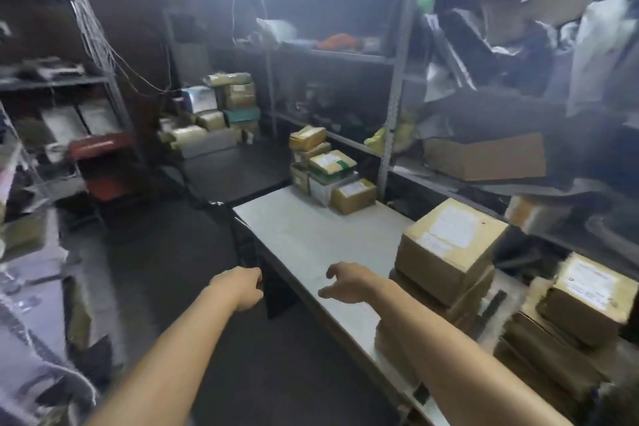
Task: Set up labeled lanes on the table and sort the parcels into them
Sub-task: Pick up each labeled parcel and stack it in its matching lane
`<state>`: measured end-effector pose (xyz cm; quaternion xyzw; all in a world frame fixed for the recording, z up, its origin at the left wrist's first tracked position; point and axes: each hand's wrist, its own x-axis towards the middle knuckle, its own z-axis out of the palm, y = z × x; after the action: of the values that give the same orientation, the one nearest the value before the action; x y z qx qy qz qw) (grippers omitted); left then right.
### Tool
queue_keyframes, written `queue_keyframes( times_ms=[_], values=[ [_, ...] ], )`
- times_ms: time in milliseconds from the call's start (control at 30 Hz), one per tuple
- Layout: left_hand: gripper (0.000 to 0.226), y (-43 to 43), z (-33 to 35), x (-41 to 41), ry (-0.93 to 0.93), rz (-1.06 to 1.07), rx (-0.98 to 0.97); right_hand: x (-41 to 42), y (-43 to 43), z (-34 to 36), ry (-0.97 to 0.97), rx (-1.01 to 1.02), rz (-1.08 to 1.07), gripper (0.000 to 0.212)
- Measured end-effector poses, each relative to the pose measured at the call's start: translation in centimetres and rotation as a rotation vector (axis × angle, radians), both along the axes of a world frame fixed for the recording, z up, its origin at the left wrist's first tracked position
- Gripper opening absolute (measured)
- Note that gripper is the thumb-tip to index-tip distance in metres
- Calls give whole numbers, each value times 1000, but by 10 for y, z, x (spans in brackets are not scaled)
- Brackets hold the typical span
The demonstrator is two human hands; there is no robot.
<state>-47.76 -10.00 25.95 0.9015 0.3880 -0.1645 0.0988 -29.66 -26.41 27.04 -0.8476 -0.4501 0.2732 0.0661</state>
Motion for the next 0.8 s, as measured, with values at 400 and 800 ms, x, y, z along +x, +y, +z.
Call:
queue_keyframes(
  times_ms=[400,800],
  values=[
    [46,196,-25,-1,-60,133,-94,29,216,-32,-93,-115,100,61],
    [41,382,-2,129,8,162,14,188,411,-24,-51,-7,53,55]
  ],
)
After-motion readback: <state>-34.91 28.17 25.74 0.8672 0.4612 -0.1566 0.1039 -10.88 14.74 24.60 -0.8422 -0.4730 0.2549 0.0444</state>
